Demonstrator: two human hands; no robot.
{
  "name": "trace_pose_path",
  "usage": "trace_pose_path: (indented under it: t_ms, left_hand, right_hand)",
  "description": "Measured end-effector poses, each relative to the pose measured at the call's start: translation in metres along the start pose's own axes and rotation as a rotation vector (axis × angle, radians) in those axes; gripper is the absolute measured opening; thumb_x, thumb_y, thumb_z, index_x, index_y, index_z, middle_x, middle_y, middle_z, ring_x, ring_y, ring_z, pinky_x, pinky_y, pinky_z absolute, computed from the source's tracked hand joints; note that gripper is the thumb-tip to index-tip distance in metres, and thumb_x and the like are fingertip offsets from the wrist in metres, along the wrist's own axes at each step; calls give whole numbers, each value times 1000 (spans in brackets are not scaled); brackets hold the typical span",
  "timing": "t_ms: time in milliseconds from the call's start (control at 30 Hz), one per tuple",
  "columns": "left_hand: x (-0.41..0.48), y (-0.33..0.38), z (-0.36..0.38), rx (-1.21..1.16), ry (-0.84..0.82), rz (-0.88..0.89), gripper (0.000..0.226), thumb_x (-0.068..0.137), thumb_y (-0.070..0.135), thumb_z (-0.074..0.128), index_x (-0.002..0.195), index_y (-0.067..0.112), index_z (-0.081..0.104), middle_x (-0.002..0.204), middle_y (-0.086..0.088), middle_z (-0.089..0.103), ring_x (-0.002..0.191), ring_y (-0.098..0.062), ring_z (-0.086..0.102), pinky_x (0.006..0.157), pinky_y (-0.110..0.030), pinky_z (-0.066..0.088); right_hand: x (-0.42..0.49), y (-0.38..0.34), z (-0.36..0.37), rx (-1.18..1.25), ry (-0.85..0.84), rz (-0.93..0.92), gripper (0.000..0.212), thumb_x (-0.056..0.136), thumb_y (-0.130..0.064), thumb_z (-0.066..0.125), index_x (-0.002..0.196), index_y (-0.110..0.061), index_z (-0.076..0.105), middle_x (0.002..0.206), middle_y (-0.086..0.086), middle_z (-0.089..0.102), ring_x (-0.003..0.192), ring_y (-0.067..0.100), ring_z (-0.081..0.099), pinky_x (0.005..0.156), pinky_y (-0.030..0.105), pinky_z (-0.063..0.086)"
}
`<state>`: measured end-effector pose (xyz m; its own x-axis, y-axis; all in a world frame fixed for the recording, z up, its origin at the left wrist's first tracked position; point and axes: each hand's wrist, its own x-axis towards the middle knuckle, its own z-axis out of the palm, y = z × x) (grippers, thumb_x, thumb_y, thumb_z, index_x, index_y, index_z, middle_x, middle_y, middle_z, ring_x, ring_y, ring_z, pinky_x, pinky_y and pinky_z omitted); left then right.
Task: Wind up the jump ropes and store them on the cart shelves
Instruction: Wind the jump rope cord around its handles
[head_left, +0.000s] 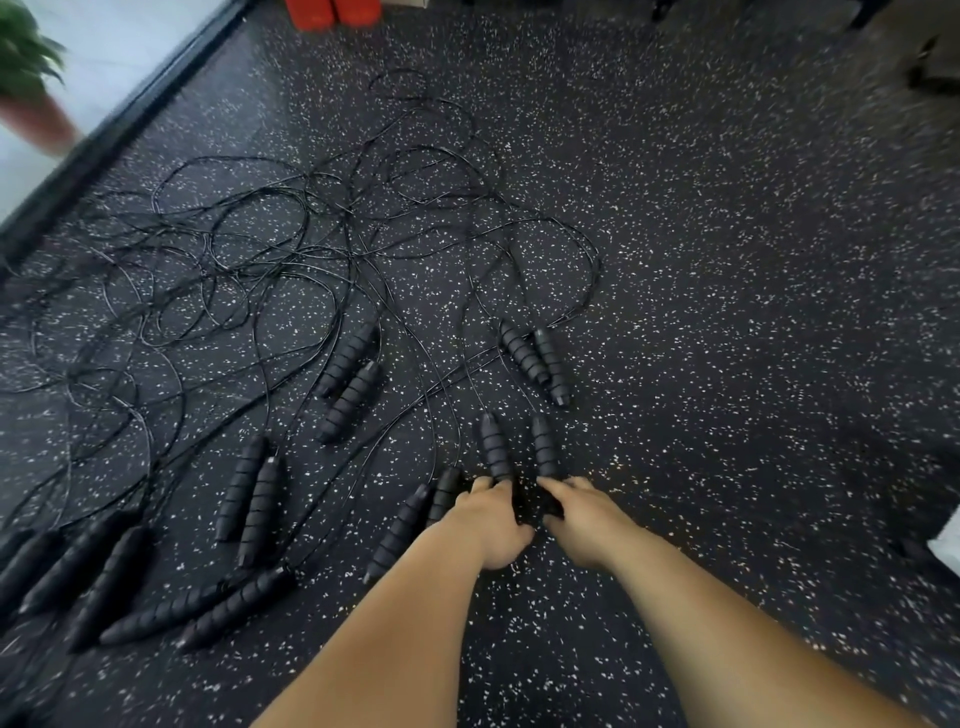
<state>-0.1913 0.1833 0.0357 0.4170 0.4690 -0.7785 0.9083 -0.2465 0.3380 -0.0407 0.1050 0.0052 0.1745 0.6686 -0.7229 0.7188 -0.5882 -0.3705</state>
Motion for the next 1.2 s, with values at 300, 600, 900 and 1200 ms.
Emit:
trace_pose_path:
  t_ms: [300, 600, 900, 1200]
  left_hand:
    - [10, 7, 2, -562, 76, -133, 67, 99, 31, 62, 158, 20, 32, 145, -7, 57, 122, -26, 59, 99, -32, 44]
    - [44, -12, 17, -959, 103, -311, 96, 59, 58, 70, 142, 22, 41, 123, -7, 70, 109, -31, 72, 100, -48, 60]
    - [-2, -10, -7, -1093, 219, -329, 34, 105, 26, 67, 135, 14, 56, 122, -8, 68, 109, -33, 70, 85, -55, 66]
    - [-96, 51, -96, -1131, 325, 39, 51, 103, 9, 66, 149, 21, 48, 126, -5, 68, 106, -27, 71, 79, -50, 66]
  right_hand:
    - [11, -15, 8, 197, 137, -53, 47, 105, -11, 53, 151, -19, 51, 163, 0, 36, 140, 22, 50, 120, 33, 37]
    - [12, -25, 19, 695, 91, 98, 57, 103, -10, 62, 156, -20, 44, 140, -3, 63, 110, 15, 66, 91, 32, 55]
    - [-1, -36, 5, 917, 12, 34, 49, 100, -4, 69, 145, -21, 62, 124, -3, 77, 112, 14, 74, 92, 28, 58]
    - [-102, -94, -111, 1045, 269, -152, 51, 102, -5, 68, 149, -19, 57, 139, 1, 68, 104, 3, 66, 81, 23, 54]
